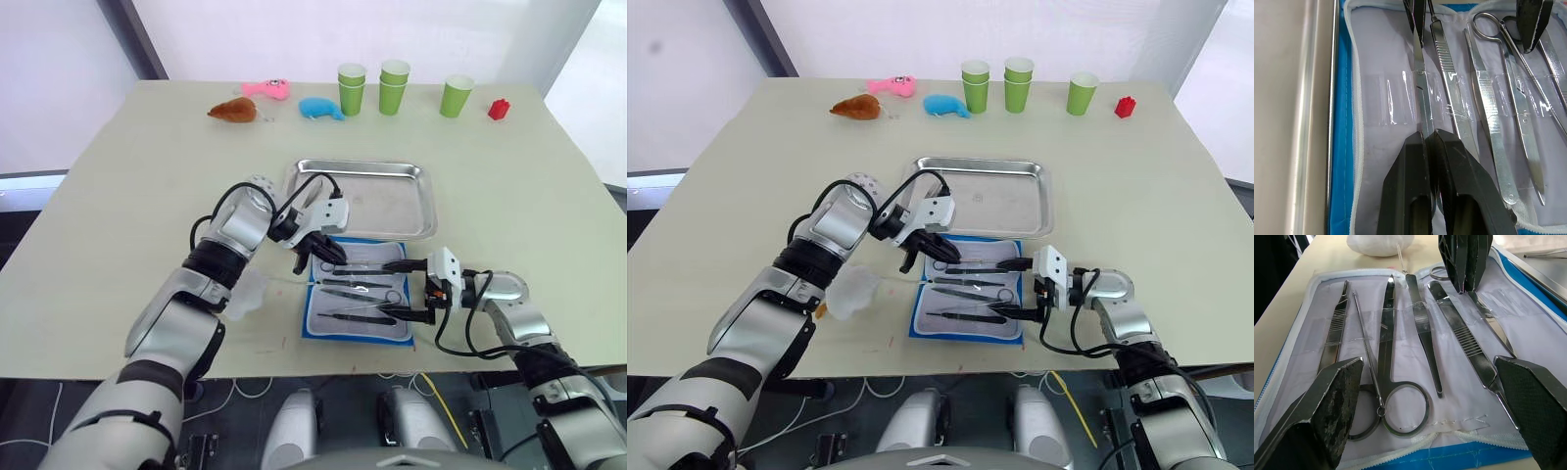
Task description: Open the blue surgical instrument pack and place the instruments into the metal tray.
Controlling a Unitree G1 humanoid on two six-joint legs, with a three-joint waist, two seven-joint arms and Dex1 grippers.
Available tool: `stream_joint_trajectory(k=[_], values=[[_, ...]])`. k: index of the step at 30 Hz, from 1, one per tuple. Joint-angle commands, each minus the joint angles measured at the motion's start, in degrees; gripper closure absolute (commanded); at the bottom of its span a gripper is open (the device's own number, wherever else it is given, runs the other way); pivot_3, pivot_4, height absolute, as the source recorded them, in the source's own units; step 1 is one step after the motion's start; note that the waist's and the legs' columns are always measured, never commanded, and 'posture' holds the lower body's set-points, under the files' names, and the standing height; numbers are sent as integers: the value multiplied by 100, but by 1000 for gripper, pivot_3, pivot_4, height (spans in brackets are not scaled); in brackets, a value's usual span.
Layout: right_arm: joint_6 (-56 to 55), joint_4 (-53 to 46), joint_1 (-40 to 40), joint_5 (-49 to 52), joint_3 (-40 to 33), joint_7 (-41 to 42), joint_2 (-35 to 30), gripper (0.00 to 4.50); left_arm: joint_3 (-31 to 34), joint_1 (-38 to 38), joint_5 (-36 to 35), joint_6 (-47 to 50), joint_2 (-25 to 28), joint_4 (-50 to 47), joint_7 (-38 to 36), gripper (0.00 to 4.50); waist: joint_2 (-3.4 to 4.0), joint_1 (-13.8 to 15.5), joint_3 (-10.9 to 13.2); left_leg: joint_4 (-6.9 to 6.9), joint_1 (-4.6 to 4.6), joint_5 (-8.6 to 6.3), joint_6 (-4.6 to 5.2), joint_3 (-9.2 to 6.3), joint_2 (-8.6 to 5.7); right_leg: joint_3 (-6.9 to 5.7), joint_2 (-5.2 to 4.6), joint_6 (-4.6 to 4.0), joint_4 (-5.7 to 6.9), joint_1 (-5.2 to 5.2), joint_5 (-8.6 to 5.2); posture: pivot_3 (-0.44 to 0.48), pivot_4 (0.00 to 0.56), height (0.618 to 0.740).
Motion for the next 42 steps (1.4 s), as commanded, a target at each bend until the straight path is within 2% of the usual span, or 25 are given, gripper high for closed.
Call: stream_joint_trajectory(k=[1, 18, 33, 42], values=[[183, 361, 268, -276, 289, 2, 15, 0, -22, -241, 31, 145, 28, -250, -127, 4481, 0, -2, 0, 0, 0, 0, 0, 0, 0, 0, 0, 0, 0, 0, 0, 0, 150, 740], [229, 423, 172, -447, 424, 5, 31, 0, -536, -574, 359, 1015, 236, -668, -468, 4481, 0, -21, 1, -1, 1, 0, 0, 0, 0, 1, 1, 0, 0, 0, 0, 0, 150, 740], [172, 534, 134, -505, 455, -1, 96, 0, -530, -624, 33, 1987, 268, -1303, -531, 4481, 0, -39, 1, -1, 2, 0, 0, 0, 2, 4, 4, 0, 1, -1, 0, 0, 150, 740], [185, 611, 74, -601, 496, 10, 106, 0, -710, -730, -198, 2144, 448, -1377, -533, 4481, 1, -53, 2, -2, 7, 0, 0, 0, 6, 12, 11, 0, 2, -1, 0, 0, 150, 740]])
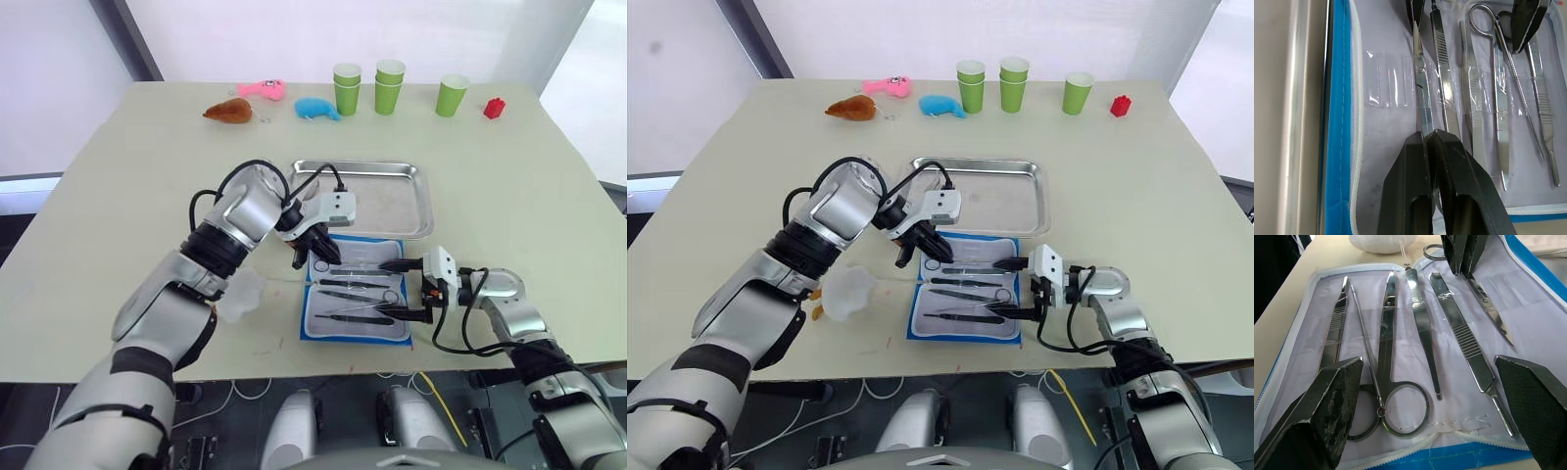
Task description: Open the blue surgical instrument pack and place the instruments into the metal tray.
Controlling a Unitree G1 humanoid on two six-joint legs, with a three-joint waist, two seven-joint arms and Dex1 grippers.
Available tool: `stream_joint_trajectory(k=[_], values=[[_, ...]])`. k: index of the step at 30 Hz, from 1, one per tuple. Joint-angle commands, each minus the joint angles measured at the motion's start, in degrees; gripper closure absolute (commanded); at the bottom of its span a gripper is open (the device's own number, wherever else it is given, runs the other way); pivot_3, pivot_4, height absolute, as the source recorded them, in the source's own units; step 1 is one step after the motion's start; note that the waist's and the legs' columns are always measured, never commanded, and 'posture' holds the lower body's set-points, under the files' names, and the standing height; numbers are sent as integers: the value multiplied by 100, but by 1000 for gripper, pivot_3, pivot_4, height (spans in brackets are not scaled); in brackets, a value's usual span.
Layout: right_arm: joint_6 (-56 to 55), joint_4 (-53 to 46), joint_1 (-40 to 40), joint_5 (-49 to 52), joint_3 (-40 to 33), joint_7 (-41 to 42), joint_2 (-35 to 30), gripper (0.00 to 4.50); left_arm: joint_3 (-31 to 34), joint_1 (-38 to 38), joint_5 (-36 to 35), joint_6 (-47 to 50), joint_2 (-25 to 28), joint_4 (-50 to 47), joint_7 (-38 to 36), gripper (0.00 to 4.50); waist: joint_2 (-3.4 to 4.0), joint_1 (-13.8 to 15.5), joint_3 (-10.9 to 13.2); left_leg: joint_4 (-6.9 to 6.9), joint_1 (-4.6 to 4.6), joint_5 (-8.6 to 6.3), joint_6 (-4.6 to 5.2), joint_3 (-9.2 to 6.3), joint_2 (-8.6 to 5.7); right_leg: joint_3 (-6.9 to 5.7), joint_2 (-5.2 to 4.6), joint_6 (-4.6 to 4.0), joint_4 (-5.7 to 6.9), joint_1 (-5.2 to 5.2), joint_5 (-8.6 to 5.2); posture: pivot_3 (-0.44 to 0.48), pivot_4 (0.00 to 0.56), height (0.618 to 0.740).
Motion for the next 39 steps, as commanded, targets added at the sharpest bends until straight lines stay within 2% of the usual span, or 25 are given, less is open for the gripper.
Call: stream_joint_trajectory(k=[1, 22, 39], values=[[231, 505, 213, -472, 468, -40, 22, 0, 17, -279, -309, 69, 101, -336, -269, 4481, 0, -6, 0, -1, 2, 0, 0, 0, 1, 3, 1, 0, 0, 0, 0, 0, 150, 740], [263, 631, 147, -587, 571, -186, 50, 0, -420, -492, -783, 119, 724, -487, -269, 4481, 1, -67, 1, -8, 14, 0, 0, 0, 7, 25, 13, -3, 3, -2, -2, 0, 150, 740], [176, 762, 62, -609, 561, -213, 106, 0, -451, -299, -1051, 89, 1323, -798, -269, 4481, 0, -111, 1, -9, 16, 0, 0, 0, 10, 26, 17, -4, 6, -3, -3, 0, 150, 740]])
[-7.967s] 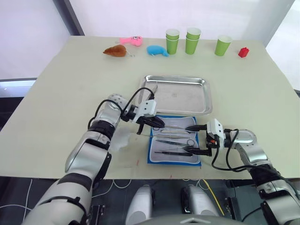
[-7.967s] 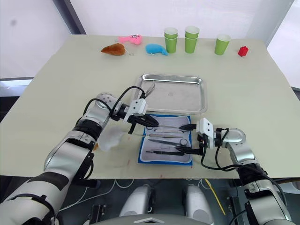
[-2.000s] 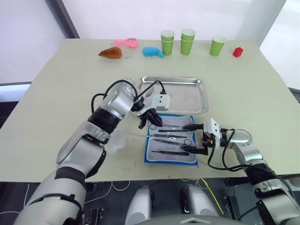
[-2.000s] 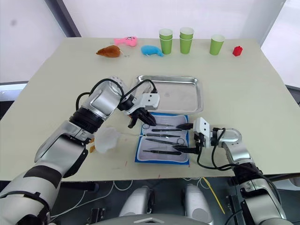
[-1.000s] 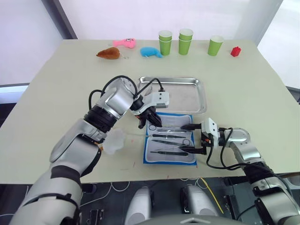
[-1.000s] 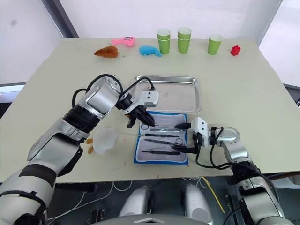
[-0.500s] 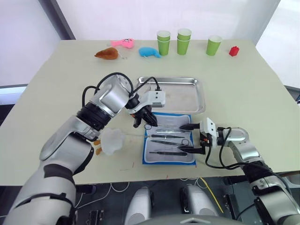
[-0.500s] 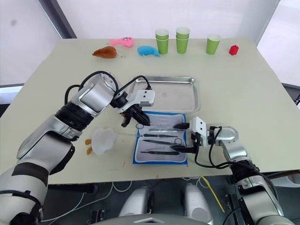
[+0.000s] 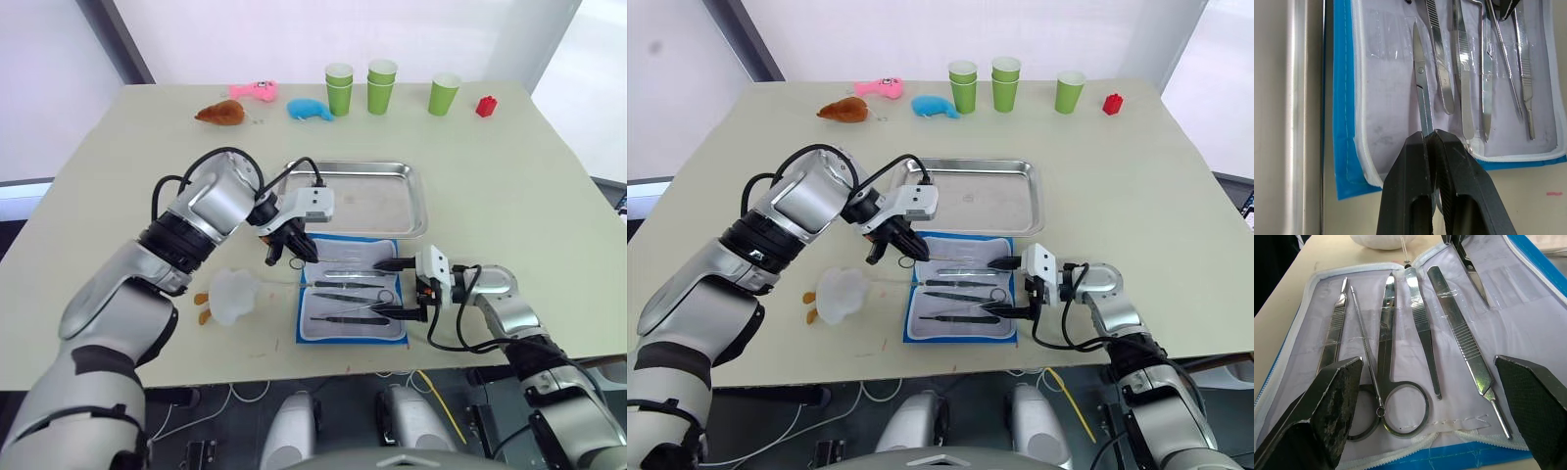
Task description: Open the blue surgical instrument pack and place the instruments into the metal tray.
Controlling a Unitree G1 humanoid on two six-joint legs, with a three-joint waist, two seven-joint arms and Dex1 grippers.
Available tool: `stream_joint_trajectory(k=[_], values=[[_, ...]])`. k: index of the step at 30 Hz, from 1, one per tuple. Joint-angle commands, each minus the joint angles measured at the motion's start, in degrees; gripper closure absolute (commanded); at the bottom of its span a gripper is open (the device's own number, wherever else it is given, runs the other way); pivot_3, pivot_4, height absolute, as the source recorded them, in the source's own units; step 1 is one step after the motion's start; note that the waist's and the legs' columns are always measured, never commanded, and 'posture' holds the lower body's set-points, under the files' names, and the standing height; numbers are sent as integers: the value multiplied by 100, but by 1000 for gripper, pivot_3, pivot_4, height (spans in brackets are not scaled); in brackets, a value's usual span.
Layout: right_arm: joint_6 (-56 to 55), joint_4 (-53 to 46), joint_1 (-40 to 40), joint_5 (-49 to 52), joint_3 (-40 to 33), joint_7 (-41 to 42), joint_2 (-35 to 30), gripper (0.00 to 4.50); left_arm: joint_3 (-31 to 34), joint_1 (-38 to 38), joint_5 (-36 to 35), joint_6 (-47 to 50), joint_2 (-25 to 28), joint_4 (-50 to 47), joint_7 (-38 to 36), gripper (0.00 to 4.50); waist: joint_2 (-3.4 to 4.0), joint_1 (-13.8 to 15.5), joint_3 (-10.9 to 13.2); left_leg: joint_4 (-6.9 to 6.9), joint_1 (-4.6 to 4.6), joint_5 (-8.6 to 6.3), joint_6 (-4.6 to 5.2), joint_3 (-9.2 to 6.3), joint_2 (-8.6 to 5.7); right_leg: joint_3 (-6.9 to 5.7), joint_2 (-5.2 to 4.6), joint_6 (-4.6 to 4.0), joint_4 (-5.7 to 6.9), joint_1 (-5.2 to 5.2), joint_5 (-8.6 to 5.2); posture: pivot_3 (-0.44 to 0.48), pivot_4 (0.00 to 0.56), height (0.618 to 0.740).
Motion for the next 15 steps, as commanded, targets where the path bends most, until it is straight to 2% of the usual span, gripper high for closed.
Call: stream_joint_trajectory(k=[1, 15], values=[[213, 650, 224, -513, 401, -171, 33, 0, 134, -64, -245, -18, 217, -375, -267, 4481, 0, -9, 0, 0, 0, 0, 0, -1, 0, 1, 0, 0, 1, 0, 0, 0, 150, 740], [164, 720, 185, -495, 409, -155, 53, 0, 176, 96, -334, -163, 540, -416, -267, 4481, -1, -22, -1, 0, 5, 0, 0, 1, 3, 8, 4, 1, 4, 0, -1, 0, 150, 740]])
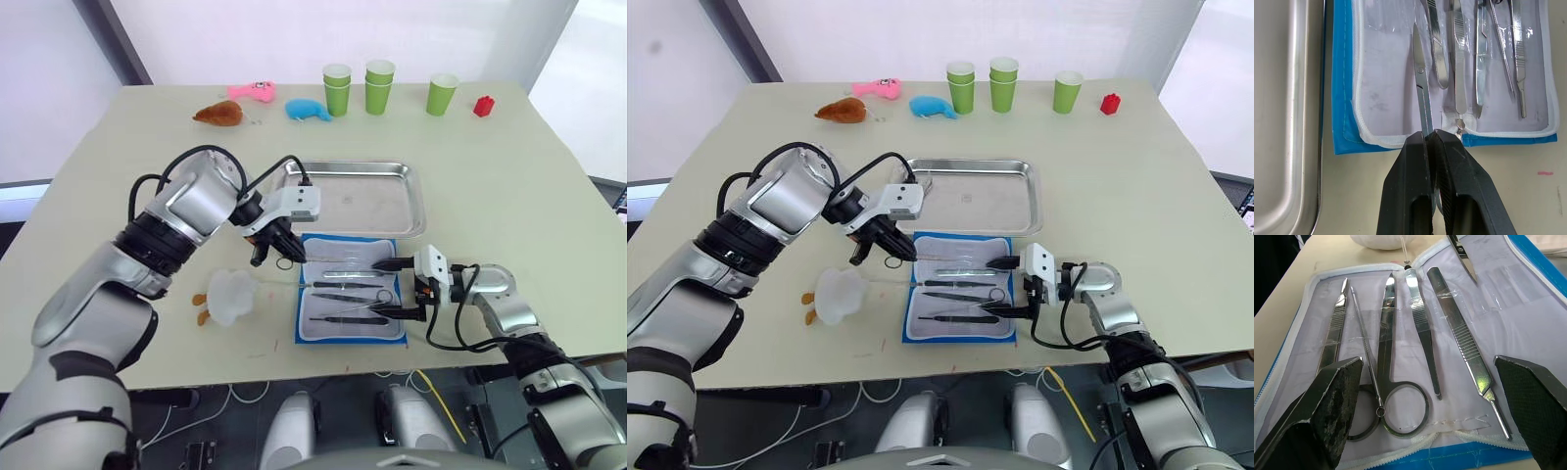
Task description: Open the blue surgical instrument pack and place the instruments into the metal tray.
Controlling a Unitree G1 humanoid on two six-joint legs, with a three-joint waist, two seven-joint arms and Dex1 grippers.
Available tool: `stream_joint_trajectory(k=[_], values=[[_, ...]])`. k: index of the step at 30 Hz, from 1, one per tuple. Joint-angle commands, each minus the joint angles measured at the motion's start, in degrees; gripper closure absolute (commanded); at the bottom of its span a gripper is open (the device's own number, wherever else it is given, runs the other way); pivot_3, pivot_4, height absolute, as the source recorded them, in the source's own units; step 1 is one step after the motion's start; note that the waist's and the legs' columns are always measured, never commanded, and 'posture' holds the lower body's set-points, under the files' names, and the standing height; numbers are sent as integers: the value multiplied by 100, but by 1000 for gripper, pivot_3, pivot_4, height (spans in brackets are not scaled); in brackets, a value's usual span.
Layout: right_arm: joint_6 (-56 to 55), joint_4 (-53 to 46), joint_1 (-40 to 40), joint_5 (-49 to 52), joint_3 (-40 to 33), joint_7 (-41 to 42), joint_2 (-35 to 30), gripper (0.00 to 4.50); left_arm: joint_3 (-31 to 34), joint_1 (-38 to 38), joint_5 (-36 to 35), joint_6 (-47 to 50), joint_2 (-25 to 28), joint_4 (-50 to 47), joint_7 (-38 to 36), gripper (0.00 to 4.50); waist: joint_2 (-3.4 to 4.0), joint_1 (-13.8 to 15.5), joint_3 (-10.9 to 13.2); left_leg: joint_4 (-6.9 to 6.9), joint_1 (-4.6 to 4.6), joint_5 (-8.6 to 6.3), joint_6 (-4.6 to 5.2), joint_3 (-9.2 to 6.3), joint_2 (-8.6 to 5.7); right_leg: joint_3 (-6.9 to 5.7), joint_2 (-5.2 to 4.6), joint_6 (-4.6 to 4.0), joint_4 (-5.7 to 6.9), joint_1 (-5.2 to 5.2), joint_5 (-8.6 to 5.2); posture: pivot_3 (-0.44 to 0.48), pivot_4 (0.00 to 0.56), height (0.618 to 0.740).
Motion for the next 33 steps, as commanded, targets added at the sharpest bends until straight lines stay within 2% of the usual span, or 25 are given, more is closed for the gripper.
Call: stream_joint_trajectory(k=[1, 15, 19, 27, 33], values=[[187, 651, 241, -492, 375, -156, 33, 0, 191, 13, -132, -166, 140, -183, -267, 4481, -1, -1, 0, 0, 1, 0, 0, 0, 0, 1, 0, 0, 0, 0, 0, 0, 150, 740], [145, 675, 236, -483, 365, -117, 13, 0, 335, 186, -60, -572, 431, -16, -267, 4481, -15, 2, -9, 0, 2, 0, 0, 0, 1, 3, 1, -1, 1, 0, 0, 0, 150, 740], [150, 661, 240, -480, 365, -118, 15, 0, 551, 115, -132, -462, 396, 130, -267, 4481, -15, 3, -9, 0, 2, 0, 0, 0, 1, 3, 1, -1, 1, 0, 0, 0, 150, 740], [156, 624, 276, -466, 360, -98, -13, 0, 1366, -90, -476, 505, -148, 463, 216, 4481, -20, 6, -10, 0, 0, 0, 0, 0, 1, -3, 1, 0, 0, 1, -1, 0, 150, 740], [182, 607, 270, -460, 361, -76, -33, 0, 2275, -168, -679, 1400, -979, 662, 1581, 4481, -21, 16, -11, 1, 0, 0, 0, -6, 1, -1, -1, 0, 0, 1, -1, 0, 150, 740]])
